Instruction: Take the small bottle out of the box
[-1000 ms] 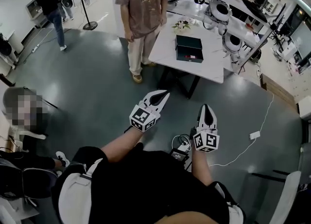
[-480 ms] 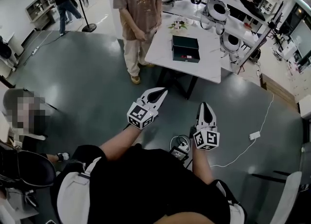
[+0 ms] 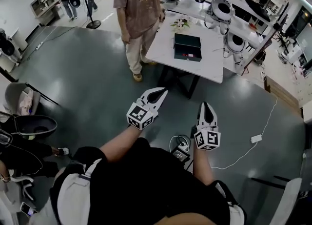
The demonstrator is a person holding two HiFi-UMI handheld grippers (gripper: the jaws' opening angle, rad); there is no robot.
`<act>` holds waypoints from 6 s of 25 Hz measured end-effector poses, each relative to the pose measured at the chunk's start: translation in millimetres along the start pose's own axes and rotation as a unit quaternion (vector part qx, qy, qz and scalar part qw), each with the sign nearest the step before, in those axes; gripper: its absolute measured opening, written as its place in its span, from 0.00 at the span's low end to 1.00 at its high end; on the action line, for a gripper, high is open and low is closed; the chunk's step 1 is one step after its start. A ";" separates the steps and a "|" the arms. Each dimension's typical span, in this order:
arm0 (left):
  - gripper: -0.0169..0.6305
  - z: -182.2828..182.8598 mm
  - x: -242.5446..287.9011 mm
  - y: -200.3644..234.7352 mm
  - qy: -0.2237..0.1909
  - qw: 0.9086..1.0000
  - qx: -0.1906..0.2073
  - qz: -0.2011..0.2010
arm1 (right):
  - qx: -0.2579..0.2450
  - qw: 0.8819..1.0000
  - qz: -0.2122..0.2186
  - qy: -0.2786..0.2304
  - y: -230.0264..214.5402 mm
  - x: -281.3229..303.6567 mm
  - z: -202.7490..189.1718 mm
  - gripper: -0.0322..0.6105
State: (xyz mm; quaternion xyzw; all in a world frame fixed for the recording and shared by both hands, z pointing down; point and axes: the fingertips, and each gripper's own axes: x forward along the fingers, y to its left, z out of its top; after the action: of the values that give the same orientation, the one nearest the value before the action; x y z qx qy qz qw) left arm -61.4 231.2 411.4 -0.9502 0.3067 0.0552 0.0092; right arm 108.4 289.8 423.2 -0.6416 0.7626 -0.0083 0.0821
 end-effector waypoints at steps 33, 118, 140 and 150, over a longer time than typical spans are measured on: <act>0.05 -40.4 176.6 185.1 0.000 0.999 -0.030 0.018 | -0.013 0.999 0.018 0.049 -82.6 234.7 -31.1 0.10; 0.05 -199.9 381.3 448.8 0.089 0.986 -0.100 0.102 | -0.240 0.536 0.528 0.613 -194.5 463.1 -359.1 0.44; 0.05 -205.6 369.4 453.9 0.095 0.984 -0.101 0.117 | -0.356 0.555 0.510 0.552 -194.8 465.3 -385.3 0.42; 0.05 -179.9 386.2 463.8 0.079 0.989 -0.073 0.103 | -0.294 0.687 0.495 0.444 -170.5 513.0 -304.1 0.42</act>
State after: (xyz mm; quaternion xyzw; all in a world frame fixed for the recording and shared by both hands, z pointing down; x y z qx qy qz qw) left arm -3.2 -379.2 555.0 -0.9128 0.3982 0.0026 -0.0902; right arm 149.9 -271.2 684.5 -0.0838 0.8801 -0.0251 -0.4666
